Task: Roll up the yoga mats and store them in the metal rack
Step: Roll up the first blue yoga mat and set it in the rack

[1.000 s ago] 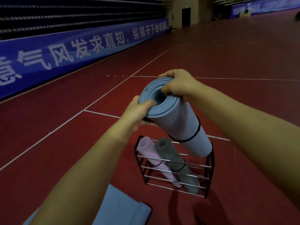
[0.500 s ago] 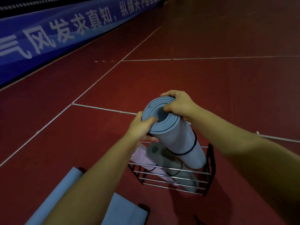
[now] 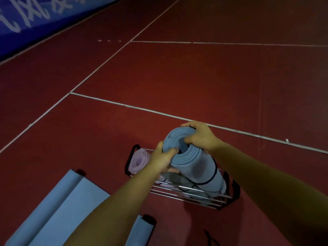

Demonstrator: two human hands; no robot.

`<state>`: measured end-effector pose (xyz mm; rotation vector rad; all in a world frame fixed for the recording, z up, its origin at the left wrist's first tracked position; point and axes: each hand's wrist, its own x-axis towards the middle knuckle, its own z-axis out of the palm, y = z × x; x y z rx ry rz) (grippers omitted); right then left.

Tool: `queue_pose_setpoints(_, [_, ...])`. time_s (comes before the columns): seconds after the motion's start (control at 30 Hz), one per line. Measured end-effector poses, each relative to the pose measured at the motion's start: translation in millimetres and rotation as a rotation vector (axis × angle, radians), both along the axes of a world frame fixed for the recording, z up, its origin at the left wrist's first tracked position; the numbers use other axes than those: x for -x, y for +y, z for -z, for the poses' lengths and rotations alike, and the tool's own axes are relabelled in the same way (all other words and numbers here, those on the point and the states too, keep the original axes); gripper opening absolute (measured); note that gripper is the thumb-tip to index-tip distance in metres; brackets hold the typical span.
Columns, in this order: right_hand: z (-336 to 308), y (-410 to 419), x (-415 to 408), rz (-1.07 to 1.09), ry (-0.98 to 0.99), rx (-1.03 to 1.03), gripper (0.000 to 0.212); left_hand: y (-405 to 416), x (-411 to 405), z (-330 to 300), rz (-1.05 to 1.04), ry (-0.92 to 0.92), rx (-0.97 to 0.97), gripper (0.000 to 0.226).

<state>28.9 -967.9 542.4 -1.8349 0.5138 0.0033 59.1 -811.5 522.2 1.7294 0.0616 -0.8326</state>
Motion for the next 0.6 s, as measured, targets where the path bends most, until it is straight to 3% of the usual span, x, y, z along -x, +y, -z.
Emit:
queue_pose_setpoints(0.23, [90,-11,-32,-0.114,0.162,0.116,0.046,-12,-22,109,-0.026,0.057,-0.018,0.061])
queue_pose_setpoints(0.33, [129,-8,-44,-0.183,0.161,0.233,0.045,-12,-28,152,-0.060,0.119,-0.021,0.050])
queue_pose_setpoints(0.47, [156,3,-73,-0.180,0.122,0.336,0.048,-6,-58,185,-0.087,0.010,-0.070,0.060])
queue_pose_setpoints(0.6, [166,26,-94,-0.239,0.192,0.541,0.057,8,-73,186,-0.071,-0.018,-0.073,0.027])
